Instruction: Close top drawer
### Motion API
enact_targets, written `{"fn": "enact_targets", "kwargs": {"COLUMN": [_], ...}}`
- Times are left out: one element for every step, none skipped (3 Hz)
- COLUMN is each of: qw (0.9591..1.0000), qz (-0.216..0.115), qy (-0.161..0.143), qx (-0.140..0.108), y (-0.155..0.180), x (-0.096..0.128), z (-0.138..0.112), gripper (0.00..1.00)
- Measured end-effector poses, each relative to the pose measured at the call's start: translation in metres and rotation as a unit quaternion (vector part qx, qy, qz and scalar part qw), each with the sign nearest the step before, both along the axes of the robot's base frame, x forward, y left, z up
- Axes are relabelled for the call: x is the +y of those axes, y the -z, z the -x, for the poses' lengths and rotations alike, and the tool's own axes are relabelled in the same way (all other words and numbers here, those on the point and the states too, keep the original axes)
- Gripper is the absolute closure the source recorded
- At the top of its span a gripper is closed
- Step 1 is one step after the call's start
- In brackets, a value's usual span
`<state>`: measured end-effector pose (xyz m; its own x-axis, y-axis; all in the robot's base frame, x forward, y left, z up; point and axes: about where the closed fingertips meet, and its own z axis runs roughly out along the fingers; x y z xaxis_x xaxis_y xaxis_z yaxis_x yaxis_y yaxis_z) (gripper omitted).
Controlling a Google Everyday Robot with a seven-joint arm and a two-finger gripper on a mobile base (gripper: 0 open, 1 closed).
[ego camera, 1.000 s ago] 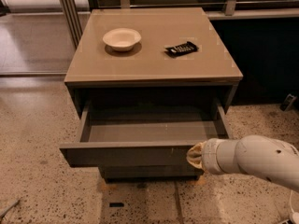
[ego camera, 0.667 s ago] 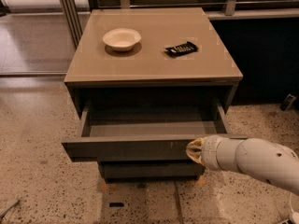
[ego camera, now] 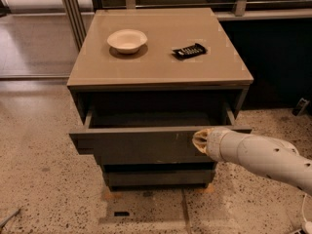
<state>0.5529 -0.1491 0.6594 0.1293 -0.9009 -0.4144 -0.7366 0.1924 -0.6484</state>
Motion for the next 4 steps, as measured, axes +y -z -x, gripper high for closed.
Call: {"fn": "enact_targets", "kwargs": {"qw": [0.9998,0.9995,0.9992,0.9992], "qz": [0.010,0.019,0.027,0.027], "qy": [0.012,0.023,0.030,0.030], "qx": [-0.008,-0.004,0.003,0.003], "y": [-0.002,0.001,0.004,0.004], "x": [-0.002,-0.001,0.005,0.005], "z": [-0.035,-0.069,-0.098,-0.098], "gripper": [1.00,1.00,1.00,1.00]}}
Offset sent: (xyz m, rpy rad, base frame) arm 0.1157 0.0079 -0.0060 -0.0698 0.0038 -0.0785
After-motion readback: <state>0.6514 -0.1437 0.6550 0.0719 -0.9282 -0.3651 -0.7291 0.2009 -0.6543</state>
